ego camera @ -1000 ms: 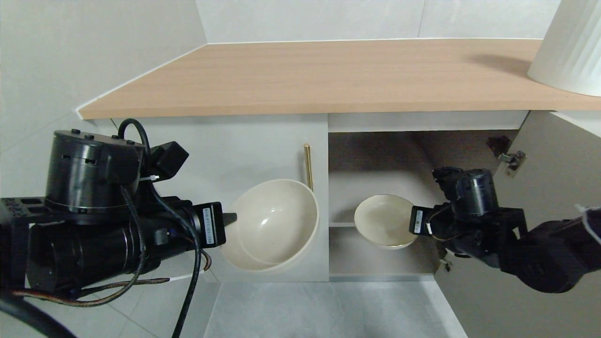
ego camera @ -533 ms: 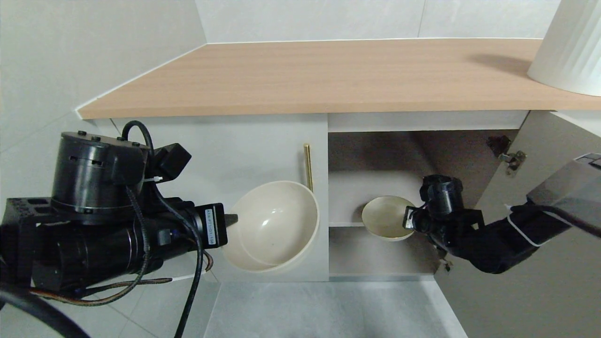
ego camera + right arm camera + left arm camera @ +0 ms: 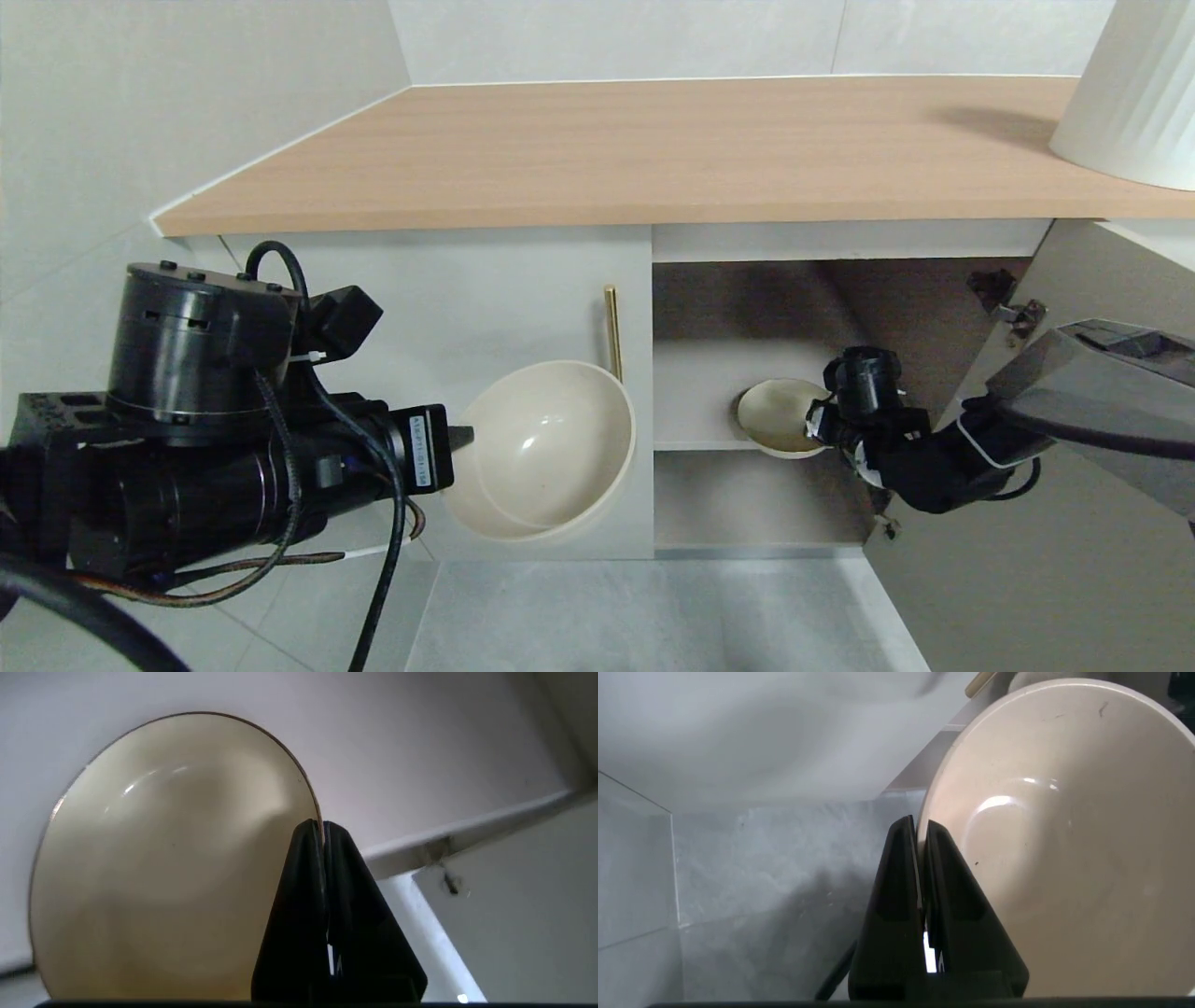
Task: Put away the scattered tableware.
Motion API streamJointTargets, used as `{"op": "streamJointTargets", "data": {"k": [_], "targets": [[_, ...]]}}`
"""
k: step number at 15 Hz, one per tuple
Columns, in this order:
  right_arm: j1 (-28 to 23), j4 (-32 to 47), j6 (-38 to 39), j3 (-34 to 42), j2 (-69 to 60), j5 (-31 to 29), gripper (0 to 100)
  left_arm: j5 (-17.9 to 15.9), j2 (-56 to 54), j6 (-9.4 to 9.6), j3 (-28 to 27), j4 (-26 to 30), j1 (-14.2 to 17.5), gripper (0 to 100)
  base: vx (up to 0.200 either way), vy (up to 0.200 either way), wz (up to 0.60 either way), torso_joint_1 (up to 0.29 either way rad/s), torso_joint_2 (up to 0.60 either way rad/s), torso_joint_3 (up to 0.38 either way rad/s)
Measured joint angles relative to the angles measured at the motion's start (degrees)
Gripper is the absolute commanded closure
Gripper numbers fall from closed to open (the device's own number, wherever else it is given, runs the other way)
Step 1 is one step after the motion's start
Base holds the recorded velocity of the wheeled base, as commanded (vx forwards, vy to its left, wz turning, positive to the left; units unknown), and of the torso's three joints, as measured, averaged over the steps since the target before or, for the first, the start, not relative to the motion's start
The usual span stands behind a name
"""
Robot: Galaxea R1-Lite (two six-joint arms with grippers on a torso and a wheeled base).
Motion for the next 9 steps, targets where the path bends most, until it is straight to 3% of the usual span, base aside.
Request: {"op": "streamJointTargets", "data": {"k": [9], "targets": [[-1.21, 0.13, 0.45, -8.16, 5.02, -0.85, 100, 0.0, 0.17, 0.02, 0.0, 0.0, -0.02, 100, 0.0, 0.0, 0.0, 0.0, 0.0, 0.0]]}}
